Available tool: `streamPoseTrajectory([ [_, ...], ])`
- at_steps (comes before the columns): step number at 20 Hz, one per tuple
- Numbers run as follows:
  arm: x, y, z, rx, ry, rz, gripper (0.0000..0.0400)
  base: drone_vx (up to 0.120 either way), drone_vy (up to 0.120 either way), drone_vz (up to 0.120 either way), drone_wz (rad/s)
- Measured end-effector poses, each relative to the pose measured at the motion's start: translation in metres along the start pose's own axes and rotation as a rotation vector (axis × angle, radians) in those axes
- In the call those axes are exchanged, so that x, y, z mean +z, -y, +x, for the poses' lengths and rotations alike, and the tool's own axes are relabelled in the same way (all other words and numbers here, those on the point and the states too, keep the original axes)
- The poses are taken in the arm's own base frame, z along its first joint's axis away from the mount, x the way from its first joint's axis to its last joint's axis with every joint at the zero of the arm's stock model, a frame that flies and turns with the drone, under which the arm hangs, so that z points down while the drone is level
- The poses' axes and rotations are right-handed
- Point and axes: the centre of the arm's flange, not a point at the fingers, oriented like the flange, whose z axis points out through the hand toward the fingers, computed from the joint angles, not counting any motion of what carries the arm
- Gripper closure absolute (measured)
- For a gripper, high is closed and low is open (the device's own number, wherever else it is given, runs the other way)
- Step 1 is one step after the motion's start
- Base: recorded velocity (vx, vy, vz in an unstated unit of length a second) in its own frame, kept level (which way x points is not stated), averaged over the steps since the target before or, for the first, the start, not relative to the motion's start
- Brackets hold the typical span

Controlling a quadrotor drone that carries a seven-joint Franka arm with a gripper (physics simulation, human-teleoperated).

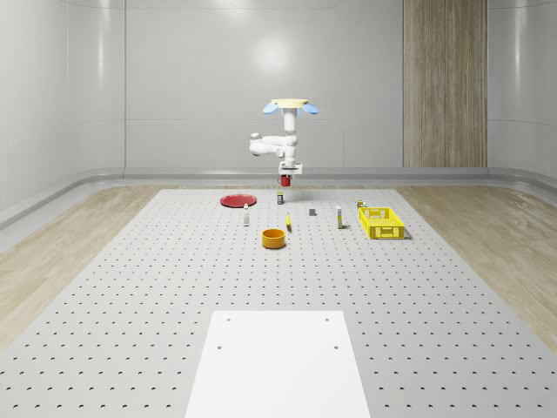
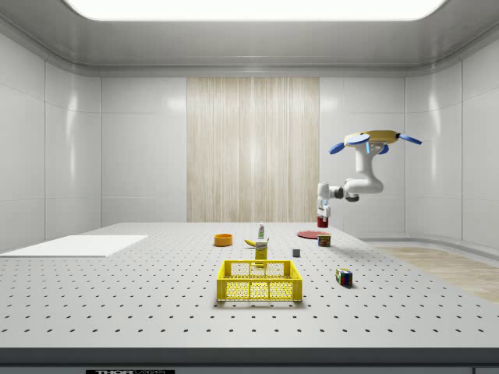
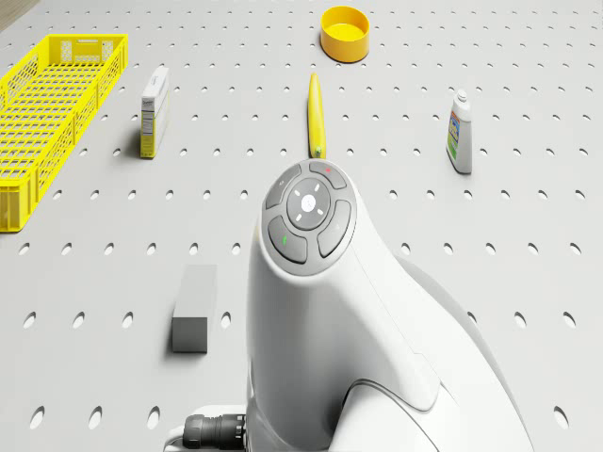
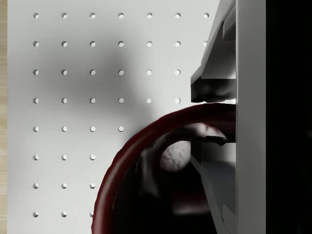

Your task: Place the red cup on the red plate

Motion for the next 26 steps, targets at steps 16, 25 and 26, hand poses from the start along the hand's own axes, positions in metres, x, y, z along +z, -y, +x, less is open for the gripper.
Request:
streamPoseTrajectory([
  [16,0.0000,0.0000,0.0000,0.000,0.000,0.000,0.0300,0.000,-0.120,0.000,0.000],
  [25,0.0000,0.0000,0.0000,0.000,0.000,0.000,0.0300,0.080,-0.120,0.000,0.000],
  [26,0.0000,0.0000,0.0000,0.000,0.000,0.000,0.0300,0.040,-0.120,0.000,0.000],
])
